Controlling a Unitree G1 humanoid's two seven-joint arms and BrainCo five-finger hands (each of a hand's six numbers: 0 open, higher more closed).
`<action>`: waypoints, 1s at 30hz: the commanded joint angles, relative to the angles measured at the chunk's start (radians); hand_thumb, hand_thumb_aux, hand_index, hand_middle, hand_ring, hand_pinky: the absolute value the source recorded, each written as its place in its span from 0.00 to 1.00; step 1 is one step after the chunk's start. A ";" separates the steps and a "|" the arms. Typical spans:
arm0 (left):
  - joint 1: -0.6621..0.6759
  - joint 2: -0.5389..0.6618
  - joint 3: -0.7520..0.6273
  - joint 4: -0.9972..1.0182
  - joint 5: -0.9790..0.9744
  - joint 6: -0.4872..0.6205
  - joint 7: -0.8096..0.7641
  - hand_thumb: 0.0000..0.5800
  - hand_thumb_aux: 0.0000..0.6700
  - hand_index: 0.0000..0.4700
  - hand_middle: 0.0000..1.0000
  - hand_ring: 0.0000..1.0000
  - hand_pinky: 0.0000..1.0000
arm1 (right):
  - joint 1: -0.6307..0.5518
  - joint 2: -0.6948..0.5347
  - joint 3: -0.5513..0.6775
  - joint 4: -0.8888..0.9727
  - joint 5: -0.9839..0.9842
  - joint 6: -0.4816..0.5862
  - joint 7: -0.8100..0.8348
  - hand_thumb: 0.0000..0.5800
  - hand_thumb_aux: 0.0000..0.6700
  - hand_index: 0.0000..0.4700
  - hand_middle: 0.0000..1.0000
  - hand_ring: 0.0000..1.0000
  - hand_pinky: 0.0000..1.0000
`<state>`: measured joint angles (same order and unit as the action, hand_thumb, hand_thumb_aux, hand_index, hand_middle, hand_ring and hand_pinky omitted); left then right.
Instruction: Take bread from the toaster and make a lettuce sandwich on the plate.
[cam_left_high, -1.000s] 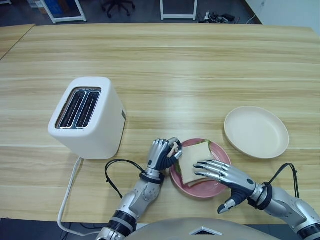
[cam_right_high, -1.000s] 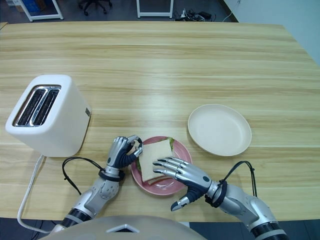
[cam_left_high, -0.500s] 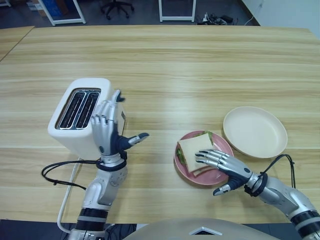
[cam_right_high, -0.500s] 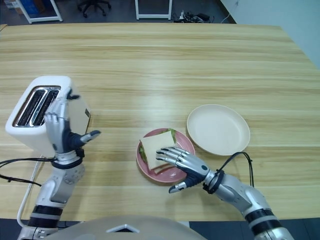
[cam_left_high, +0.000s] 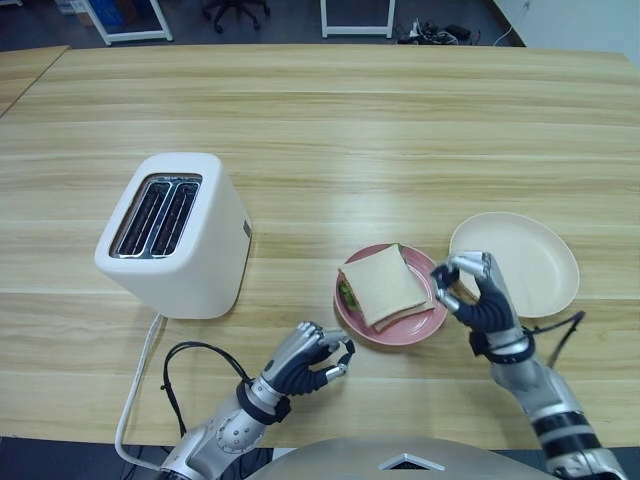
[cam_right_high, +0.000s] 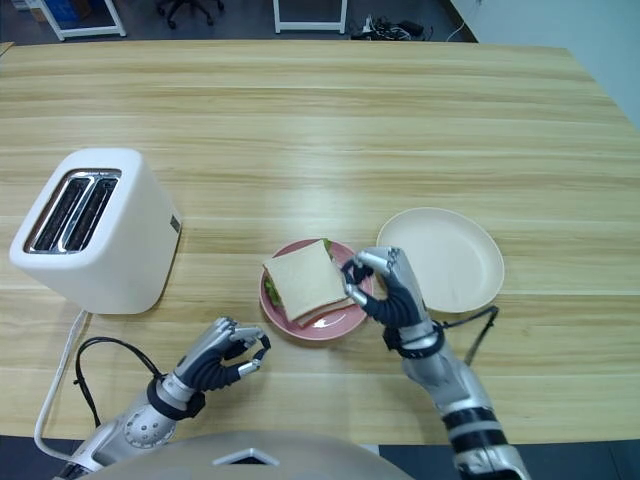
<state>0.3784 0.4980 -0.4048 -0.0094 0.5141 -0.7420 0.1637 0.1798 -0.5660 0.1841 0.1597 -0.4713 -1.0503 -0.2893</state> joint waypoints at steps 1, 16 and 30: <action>0.031 -0.010 -0.031 0.016 0.026 0.074 -0.089 1.00 1.00 1.00 1.00 1.00 1.00 | 0.191 -0.213 0.078 -0.024 0.025 -0.029 0.226 1.00 1.00 1.00 1.00 1.00 1.00; -0.249 -0.173 -0.066 0.431 0.118 0.271 -0.076 1.00 1.00 1.00 1.00 1.00 1.00 | -0.189 0.145 0.199 0.286 -0.459 0.393 0.000 1.00 1.00 1.00 1.00 1.00 1.00; -0.566 -0.260 -0.039 0.921 0.096 0.261 0.220 1.00 1.00 1.00 1.00 1.00 1.00 | -0.520 0.384 0.219 0.848 -0.263 0.413 -0.087 1.00 1.00 1.00 1.00 1.00 1.00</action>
<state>-0.2744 0.2427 -0.4181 0.7583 0.5722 -0.5441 0.3750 -0.3806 -0.1737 0.3846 0.9051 -0.7413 -0.6463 -0.3811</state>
